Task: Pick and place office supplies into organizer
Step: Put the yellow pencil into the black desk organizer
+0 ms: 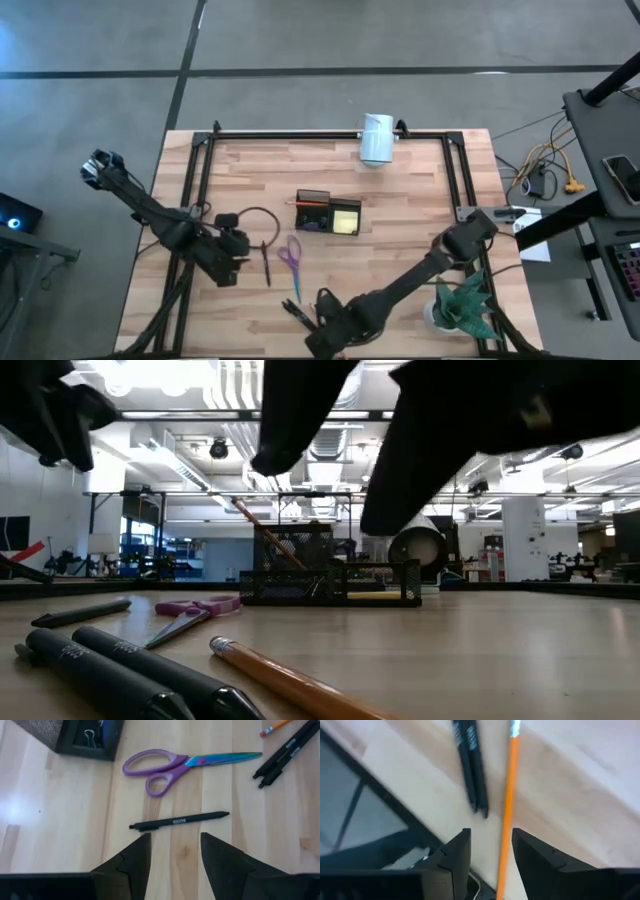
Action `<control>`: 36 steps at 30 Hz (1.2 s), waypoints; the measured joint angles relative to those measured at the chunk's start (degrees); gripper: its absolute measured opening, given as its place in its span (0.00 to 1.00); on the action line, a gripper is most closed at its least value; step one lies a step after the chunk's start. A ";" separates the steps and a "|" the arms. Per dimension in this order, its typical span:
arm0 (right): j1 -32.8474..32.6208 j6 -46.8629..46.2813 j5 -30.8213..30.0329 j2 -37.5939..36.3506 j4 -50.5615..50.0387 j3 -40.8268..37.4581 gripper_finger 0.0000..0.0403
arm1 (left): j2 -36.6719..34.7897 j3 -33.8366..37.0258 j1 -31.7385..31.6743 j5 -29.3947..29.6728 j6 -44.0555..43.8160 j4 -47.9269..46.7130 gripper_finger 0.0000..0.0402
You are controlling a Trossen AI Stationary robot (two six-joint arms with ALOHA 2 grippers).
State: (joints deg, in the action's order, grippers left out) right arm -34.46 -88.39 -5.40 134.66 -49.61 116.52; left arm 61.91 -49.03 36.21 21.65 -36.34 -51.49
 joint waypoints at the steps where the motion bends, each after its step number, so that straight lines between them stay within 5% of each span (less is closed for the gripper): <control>1: -0.01 -0.95 -0.45 1.30 -3.29 2.95 0.34 | -1.25 0.77 0.12 0.04 -0.67 -0.03 0.38; 7: -0.02 -2.27 5.65 11.58 -11.12 17.27 0.34 | -7.55 4.66 0.39 0.15 -1.04 0.29 0.38; 12: 0.12 -7.61 9.73 13.63 -9.76 17.18 0.34 | -10.66 5.56 0.57 -0.13 -0.85 0.42 0.38; 22: -0.02 -7.20 2.56 10.62 -13.86 18.35 0.34 | -13.24 6.64 0.94 -0.38 -0.83 1.51 0.38; 28: -0.89 -16.08 -11.51 3.93 -31.63 18.49 0.34 | -13.48 7.08 0.98 -0.36 -0.84 4.07 0.38; 30: -0.89 -21.66 -8.71 2.21 -41.83 18.47 0.34 | -13.36 7.06 0.98 -0.35 -0.81 5.52 0.38; 34: 1.15 -19.72 6.40 -1.74 -38.57 7.77 0.34 | -12.83 7.21 0.98 0.00 -0.76 8.58 0.38; 36: 2.77 -20.71 9.23 -3.29 -39.42 3.83 0.34 | -12.49 7.28 0.98 0.11 -0.69 9.50 0.38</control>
State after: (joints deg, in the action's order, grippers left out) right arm -31.69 -109.10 3.83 131.38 -89.03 120.35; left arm 49.42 -41.75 37.19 21.76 -37.04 -41.98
